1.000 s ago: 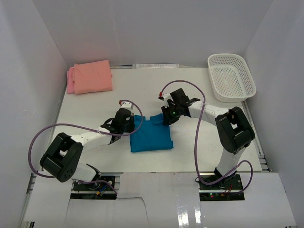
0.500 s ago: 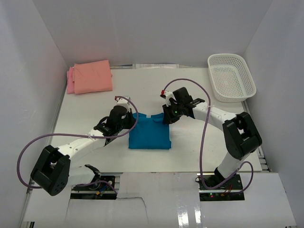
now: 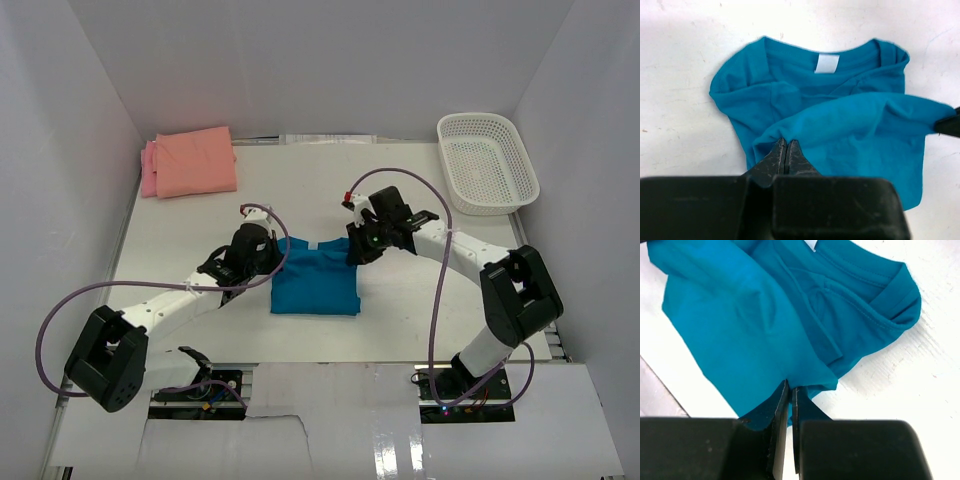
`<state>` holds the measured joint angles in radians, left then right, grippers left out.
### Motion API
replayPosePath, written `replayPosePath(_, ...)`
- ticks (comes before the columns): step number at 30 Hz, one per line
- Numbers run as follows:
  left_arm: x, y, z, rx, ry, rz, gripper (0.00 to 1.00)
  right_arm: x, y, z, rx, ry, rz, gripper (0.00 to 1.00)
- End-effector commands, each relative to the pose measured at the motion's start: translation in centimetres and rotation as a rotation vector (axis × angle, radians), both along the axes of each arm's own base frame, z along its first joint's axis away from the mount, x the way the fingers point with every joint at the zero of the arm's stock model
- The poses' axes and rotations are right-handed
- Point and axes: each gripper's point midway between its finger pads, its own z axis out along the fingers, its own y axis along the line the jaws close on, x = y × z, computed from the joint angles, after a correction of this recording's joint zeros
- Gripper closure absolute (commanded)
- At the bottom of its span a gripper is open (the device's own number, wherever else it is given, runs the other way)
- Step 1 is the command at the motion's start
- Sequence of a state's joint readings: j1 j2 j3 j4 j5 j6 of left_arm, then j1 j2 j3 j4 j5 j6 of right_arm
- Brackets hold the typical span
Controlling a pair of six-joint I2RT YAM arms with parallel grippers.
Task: Fold and stack the t-shirts
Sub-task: Fold the long partially folded tshirt into a neat square
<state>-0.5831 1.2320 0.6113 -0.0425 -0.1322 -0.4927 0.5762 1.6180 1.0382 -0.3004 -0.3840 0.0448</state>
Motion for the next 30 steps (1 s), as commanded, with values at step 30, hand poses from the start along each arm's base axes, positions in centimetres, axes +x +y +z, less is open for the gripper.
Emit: replayPosePath(30,17.1,-0.1,-1.8,0.016,-0.070,0.241,0.79,13.9,-1.3,-2.5,-0.079,-0.052,-0.223,0.92)
